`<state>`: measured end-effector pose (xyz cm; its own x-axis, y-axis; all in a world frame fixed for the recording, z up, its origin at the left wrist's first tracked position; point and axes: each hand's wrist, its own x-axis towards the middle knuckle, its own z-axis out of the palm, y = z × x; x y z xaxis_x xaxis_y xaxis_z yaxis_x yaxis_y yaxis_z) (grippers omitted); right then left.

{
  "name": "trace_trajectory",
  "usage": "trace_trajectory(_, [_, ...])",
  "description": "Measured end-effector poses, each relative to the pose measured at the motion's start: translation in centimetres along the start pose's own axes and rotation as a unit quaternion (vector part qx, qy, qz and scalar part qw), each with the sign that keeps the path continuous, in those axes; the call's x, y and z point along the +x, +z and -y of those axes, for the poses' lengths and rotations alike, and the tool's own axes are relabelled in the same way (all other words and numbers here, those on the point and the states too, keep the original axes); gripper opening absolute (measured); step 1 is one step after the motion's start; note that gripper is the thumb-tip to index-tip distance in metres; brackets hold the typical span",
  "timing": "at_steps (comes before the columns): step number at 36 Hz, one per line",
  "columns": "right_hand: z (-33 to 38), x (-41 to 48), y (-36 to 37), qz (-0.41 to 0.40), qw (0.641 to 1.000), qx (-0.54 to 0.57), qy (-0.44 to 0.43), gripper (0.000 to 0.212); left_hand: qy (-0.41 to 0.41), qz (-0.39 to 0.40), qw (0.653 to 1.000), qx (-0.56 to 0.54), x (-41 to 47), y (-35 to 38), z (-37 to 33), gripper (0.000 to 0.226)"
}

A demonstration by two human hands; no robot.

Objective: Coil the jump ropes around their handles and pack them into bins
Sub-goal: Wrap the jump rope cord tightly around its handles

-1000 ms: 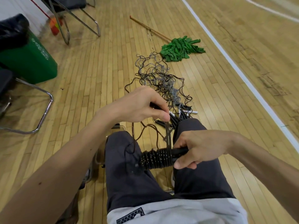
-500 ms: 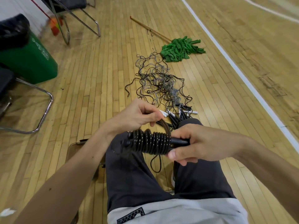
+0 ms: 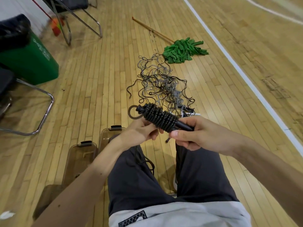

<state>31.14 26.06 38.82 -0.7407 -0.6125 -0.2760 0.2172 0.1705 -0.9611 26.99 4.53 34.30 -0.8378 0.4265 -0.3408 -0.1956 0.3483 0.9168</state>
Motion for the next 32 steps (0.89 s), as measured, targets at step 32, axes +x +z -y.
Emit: trace_trajectory(32, [-3.5, 2.2, -0.3, -0.153, 0.977, -0.118, 0.089, 0.026, 0.059, 0.047, 0.908, 0.412, -3.1, 1.6, -3.3, 0.017])
